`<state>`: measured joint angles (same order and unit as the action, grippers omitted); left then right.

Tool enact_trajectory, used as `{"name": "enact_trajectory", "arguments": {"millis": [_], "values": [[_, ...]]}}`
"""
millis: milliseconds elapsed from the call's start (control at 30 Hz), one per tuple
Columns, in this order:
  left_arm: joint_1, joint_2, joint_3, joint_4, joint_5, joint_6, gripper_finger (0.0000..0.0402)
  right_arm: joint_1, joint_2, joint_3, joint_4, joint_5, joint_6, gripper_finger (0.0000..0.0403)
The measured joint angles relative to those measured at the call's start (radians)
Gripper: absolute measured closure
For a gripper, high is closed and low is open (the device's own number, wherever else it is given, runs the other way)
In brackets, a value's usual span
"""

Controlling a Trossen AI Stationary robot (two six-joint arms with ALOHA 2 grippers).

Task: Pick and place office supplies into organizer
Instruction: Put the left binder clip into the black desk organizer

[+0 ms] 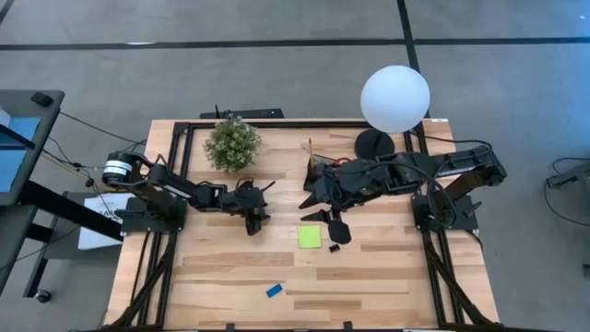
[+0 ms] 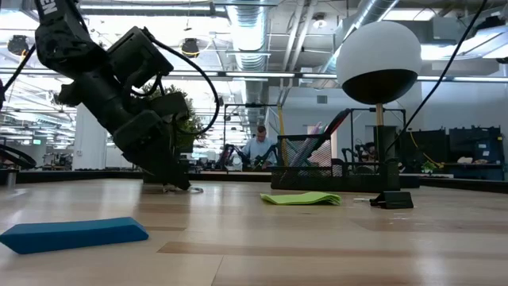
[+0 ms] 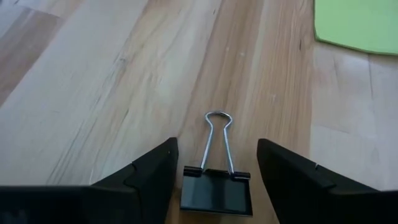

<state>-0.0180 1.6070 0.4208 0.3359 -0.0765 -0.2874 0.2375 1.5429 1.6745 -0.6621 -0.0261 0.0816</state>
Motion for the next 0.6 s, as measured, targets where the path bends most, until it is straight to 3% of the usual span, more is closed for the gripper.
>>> {"name": "enact_trajectory", "arguments": {"millis": [400, 600], "values": [[-0.027, 0.0, 0.0, -0.029, -0.042, -0.001, 0.0199, 0.031, 0.0, 0.0, -0.006, -0.001, 0.007, 0.0275], [-0.027, 0.004, -0.006, 0.02, -0.07, -0.077, 0.0257, 0.031, 0.0, 0.0, -0.004, 0.0, 0.008, 0.0275]]}}
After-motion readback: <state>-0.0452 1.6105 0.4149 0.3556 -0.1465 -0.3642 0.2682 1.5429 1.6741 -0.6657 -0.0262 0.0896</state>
